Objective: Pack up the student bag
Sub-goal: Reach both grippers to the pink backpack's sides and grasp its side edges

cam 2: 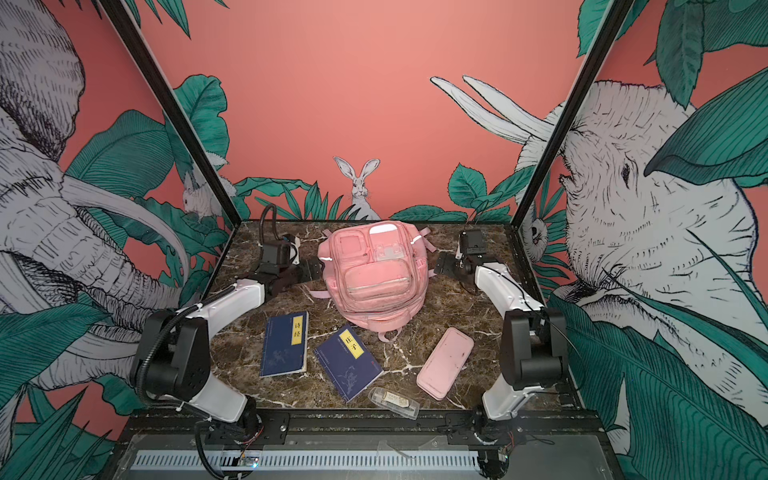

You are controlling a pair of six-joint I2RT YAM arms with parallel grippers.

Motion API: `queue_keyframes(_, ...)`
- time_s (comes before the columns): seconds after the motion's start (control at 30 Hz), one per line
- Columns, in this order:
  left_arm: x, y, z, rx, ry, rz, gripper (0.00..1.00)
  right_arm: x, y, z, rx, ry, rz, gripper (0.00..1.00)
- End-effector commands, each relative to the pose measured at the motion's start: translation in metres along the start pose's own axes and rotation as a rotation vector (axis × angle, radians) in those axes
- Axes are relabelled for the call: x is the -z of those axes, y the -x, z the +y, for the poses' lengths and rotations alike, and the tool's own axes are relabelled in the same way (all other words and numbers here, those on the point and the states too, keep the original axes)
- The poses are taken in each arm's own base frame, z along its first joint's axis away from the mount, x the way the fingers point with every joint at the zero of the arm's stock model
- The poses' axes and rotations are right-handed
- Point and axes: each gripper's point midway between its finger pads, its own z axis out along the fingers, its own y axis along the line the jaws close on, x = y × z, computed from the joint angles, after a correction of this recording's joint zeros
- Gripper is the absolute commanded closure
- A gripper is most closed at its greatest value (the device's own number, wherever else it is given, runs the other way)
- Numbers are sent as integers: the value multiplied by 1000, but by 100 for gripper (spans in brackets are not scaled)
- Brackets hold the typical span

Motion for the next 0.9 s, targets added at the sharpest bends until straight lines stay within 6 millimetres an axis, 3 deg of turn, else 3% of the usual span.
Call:
queue_keyframes(0.0, 4, -24, -22, 57, -70, 120, 8, -8, -7, 24, -17, 114, 73, 5)
queue_keyframes(0.2, -3, -62, -22, 67, -51, 219, 11, -36, -5, 40, -43, 157, 141, 13)
queue_keyframes(0.47, -9, -96, -26, 102, -90, 291, 16, -57, -13, 47, -53, 171, 185, 17)
queue_keyframes(0.7, -22, -107, -26, 130, -112, 316, 17, -71, -26, 49, -88, 199, 217, 28)
queue_keyframes(0.87, -36, -105, -31, 155, -138, 328, 31, -74, -34, 54, -89, 219, 235, 40)
